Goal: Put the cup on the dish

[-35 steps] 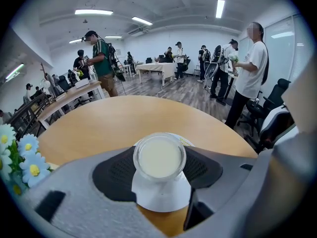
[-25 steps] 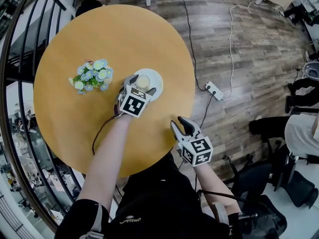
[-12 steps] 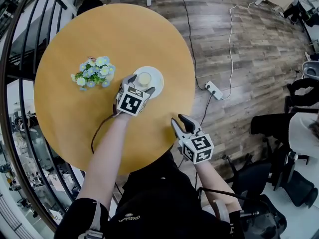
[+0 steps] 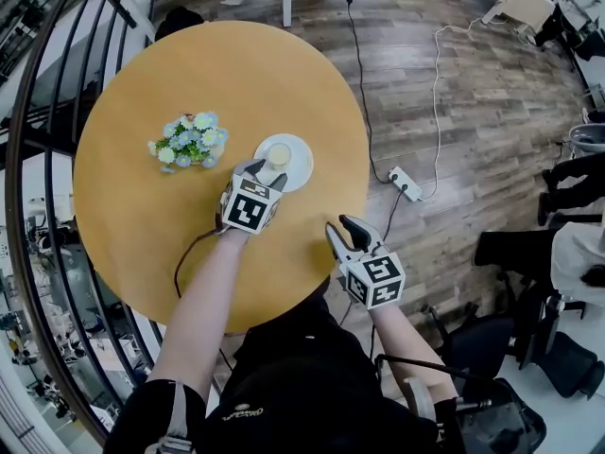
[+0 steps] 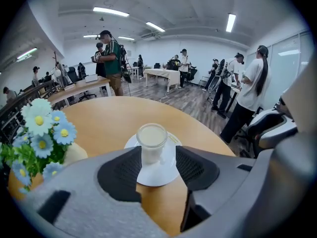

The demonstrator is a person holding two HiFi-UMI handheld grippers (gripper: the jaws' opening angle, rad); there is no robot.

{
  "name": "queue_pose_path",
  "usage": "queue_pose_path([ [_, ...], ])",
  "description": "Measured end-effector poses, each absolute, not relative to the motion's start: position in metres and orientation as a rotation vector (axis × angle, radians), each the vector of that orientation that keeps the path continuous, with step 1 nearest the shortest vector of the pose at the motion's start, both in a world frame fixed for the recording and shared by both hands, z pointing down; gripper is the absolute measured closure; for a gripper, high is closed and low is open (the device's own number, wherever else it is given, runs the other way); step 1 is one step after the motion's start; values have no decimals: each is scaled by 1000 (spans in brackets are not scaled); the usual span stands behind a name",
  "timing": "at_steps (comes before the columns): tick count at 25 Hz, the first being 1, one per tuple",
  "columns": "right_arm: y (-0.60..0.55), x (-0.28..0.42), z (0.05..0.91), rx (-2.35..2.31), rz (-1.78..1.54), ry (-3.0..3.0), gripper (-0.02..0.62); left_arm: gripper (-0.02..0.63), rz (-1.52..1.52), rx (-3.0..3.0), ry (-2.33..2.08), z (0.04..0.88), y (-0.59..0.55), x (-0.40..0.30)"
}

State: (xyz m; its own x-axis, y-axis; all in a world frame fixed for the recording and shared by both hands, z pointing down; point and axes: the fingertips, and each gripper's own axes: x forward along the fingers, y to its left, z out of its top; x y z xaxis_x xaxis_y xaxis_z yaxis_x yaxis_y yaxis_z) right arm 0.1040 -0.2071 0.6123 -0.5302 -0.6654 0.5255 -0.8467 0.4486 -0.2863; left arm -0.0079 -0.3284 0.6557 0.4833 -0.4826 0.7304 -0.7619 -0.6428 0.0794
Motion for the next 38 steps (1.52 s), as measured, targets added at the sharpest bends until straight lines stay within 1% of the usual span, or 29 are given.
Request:
queue_pose_path([
  [4,-212,100,609,1300,722,-2379,480,456,913,2361,-1103,641,-317,-12],
  [13,-229,89,571,1332,591,-2443,480,524,742,2425,-1201,580,-293,-1],
  [17,-226,85,553,1327,534,-2479,480,572,643,2432,-1230,557,-276,7],
  [25,-216,76,510,1341,439,-2552,482,601,530,2466,-1238,517,-247,17],
  [28,-212,75,493,1355,426,-2579,492,601,523,2486,-1249,503,-238,18],
  [34,-209,78,472,1383,398,-2611,540,601,506,2517,-1267,485,-230,18],
  [38,-207,79,467,1388,376,-2619,546,601,506,2540,-1276,478,-225,22],
])
